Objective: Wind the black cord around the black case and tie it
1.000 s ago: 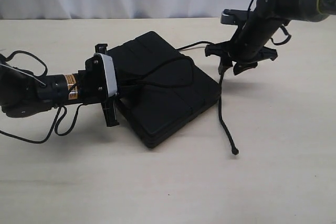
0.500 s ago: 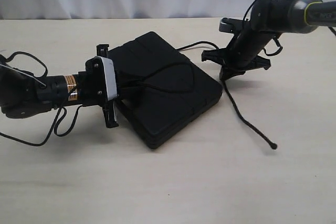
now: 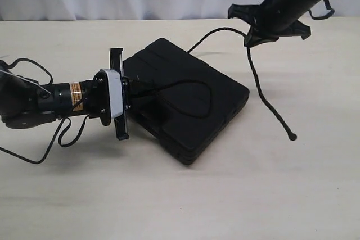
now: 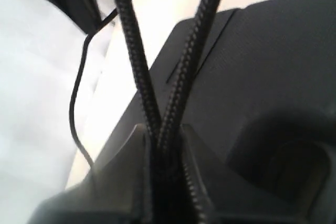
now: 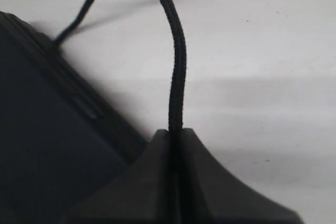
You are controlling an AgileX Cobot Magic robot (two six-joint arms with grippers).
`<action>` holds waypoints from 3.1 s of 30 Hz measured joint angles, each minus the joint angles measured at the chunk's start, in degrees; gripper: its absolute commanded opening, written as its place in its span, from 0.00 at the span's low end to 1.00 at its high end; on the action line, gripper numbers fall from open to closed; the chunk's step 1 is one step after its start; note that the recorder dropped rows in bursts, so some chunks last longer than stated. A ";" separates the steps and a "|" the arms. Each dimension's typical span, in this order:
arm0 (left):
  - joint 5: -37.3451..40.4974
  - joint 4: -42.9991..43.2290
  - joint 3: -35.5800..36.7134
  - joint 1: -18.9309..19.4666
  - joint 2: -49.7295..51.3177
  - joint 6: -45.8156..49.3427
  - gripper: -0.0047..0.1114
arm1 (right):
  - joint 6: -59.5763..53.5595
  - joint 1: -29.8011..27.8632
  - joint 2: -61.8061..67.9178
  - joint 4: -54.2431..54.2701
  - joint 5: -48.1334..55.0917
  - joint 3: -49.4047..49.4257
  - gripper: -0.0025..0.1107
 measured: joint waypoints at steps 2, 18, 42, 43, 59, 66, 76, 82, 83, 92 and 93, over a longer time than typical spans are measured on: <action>-1.01 0.28 0.00 0.00 0.00 0.15 0.04 | -1.07 0.00 -0.71 4.69 -1.00 0.00 0.06; -1.38 1.57 0.00 0.00 0.00 1.09 0.04 | -2.84 6.58 6.22 18.86 -12.84 0.00 0.49; -1.21 3.43 0.00 0.00 0.00 6.31 0.04 | -1.22 5.81 0.53 -4.39 5.43 0.00 0.32; -1.12 3.74 0.00 0.00 0.00 7.11 0.04 | -1.11 6.69 1.02 -4.65 5.43 0.00 0.32; 0.18 4.91 0.00 0.00 0.00 10.86 0.04 | 3.55 9.11 1.30 -5.34 5.41 2.36 0.31; 0.23 4.91 0.00 0.00 0.00 13.09 0.04 | 4.97 9.11 1.30 -4.77 3.51 3.46 0.31; 0.23 4.33 0.00 0.00 0.00 16.34 0.04 | 6.44 9.11 3.77 -3.75 1.22 3.90 0.13; -0.25 2.53 0.00 0.00 0.00 18.18 0.04 | 6.44 9.11 4.00 0.97 -0.23 3.90 0.06; -0.25 2.42 0.00 0.00 0.00 18.18 0.04 | 6.44 9.11 4.03 2.14 -0.32 3.90 0.06; -0.25 2.27 0.00 0.00 0.00 19.36 0.04 | 6.44 13.14 4.38 11.20 -7.04 3.90 0.06; -0.25 2.27 0.00 0.00 0.00 19.58 0.04 | 6.44 13.29 4.38 13.42 -7.76 3.90 0.06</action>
